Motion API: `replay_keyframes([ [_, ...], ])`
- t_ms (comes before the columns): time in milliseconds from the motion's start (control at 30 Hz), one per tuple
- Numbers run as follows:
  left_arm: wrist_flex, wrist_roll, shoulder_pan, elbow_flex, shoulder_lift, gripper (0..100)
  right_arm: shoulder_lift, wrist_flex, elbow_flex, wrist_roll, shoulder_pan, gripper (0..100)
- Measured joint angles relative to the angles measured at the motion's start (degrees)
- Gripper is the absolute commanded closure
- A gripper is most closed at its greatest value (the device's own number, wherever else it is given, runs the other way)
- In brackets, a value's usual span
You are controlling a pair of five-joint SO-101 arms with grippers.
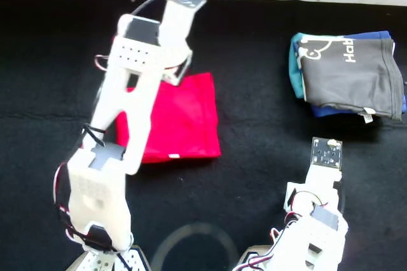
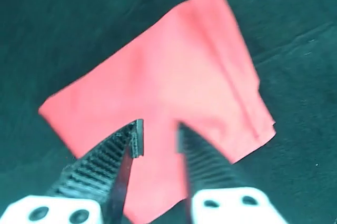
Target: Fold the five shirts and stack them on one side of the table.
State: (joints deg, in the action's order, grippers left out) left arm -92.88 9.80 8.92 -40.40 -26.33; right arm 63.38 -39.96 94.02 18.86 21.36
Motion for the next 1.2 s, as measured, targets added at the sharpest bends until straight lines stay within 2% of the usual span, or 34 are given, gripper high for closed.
replay_keyframes([
  [200, 0.7, 0.09, -0.53, 13.1, 0.0, 99, 0.0, 0.0, 0.0, 0.0, 0.0, 99.2],
  [367, 11.52, -0.09, -2.02, 23.47, 0.0, 99, 0.0, 0.0, 0.0, 0.0, 0.0, 99.2],
  [533, 20.04, -0.09, -7.3, 28.92, 0.0, 99, 0.0, 0.0, 0.0, 0.0, 0.0, 99.2],
  [767, 23.03, -0.09, -13.71, 29.45, 0.0, 99, 0.0, 0.0, 0.0, 0.0, 0.0, 99.2],
  [1200, 23.3, -0.09, -15.91, 24.88, -8.44, 99, 0.0, 0.0, 0.0, 0.0, 0.0, 99.2],
])
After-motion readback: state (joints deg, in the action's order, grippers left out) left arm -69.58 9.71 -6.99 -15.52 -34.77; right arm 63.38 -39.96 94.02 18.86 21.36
